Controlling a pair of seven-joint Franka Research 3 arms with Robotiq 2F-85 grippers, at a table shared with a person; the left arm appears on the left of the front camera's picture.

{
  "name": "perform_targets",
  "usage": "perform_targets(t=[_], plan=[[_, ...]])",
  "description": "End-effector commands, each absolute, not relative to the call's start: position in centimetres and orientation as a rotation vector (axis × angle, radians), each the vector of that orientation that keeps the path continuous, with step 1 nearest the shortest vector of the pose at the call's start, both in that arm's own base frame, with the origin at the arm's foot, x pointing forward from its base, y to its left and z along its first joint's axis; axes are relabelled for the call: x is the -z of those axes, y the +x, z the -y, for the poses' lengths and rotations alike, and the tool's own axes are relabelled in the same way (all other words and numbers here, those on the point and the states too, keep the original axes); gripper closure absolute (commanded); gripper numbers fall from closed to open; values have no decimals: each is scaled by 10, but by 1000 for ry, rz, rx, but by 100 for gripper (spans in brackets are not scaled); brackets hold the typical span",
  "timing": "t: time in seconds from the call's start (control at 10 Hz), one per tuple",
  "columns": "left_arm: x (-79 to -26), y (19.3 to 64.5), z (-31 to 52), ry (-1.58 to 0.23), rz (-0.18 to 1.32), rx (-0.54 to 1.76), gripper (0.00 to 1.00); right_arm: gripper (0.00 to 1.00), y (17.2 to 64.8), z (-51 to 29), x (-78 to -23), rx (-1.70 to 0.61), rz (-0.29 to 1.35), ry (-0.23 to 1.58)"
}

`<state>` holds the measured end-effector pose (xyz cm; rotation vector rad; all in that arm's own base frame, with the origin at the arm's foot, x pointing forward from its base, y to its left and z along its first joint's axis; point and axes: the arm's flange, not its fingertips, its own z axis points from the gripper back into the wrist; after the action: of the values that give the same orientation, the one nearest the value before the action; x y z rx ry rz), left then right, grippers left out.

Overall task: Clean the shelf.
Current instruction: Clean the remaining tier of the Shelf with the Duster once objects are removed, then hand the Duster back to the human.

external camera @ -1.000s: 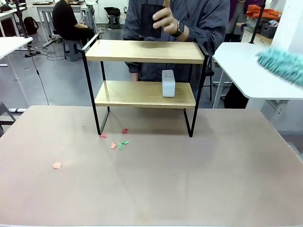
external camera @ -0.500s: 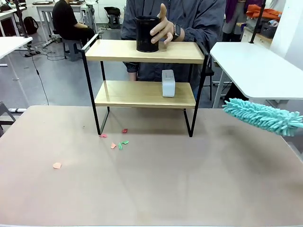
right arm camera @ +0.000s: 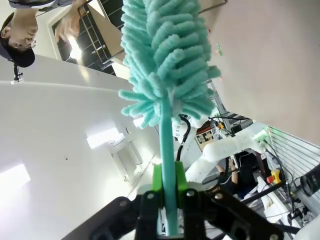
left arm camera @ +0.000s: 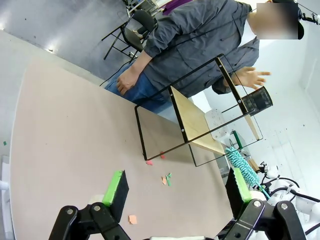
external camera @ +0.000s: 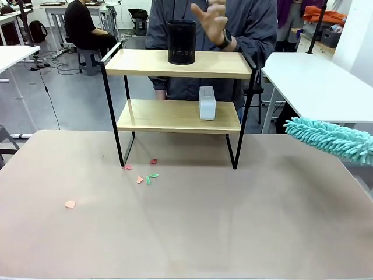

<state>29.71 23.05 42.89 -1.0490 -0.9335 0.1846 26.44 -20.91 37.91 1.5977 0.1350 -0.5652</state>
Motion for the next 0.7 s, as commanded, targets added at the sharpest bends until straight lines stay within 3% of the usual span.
perform_targets(t=[0.0,0.6], plan=[[-427,297,-228,-1055,964,-171,0,87,266,207,-384,545,-116,1620],[-427,297,-228,-1055,964,-171,0,87,266,207,-384,545,-116,1620]])
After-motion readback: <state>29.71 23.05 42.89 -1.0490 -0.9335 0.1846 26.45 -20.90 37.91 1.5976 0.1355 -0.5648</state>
